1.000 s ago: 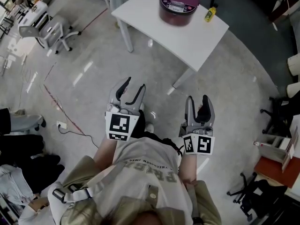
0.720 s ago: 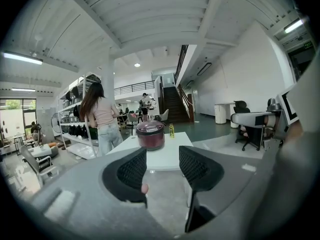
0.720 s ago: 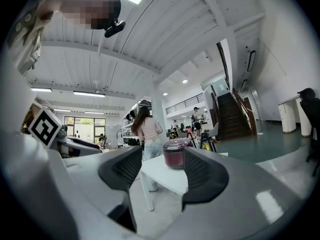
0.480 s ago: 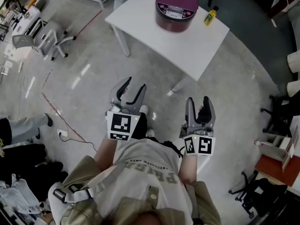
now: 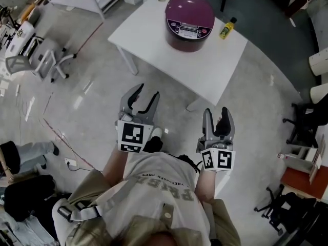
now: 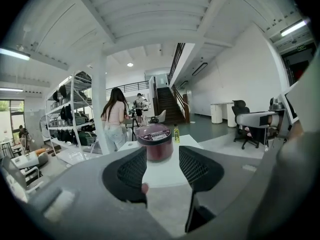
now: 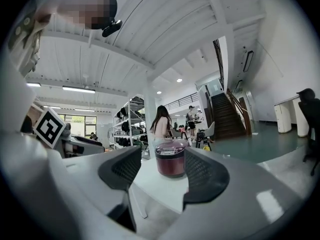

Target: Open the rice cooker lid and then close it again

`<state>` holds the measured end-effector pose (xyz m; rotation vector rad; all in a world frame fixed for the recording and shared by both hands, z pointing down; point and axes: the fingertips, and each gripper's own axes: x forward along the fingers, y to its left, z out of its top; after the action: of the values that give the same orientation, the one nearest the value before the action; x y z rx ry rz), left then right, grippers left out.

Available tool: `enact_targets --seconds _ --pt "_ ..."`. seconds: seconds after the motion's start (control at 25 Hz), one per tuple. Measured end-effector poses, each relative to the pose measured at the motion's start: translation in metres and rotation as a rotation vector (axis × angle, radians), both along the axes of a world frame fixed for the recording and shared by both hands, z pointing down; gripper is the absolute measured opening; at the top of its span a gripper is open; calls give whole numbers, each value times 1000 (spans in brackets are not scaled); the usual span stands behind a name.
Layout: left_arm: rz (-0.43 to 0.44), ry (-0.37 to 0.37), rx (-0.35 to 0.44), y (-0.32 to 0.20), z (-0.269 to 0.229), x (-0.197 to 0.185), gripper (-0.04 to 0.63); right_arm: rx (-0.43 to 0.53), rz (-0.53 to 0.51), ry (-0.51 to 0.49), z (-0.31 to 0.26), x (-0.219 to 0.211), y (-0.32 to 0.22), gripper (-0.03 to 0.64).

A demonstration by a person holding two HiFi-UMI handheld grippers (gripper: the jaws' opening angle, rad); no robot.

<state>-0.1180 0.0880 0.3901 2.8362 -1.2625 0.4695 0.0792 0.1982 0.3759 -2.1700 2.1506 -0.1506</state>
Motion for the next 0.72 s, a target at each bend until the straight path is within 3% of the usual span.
enact_targets --seconds 0.36,0.72 --pt "31 20 22 -58 -9 -1 211 -19 28 63 -3 -2 -48 241" --pt "7 9 5 -93 -2 8 210 -43 20 45 4 16 -83 241"
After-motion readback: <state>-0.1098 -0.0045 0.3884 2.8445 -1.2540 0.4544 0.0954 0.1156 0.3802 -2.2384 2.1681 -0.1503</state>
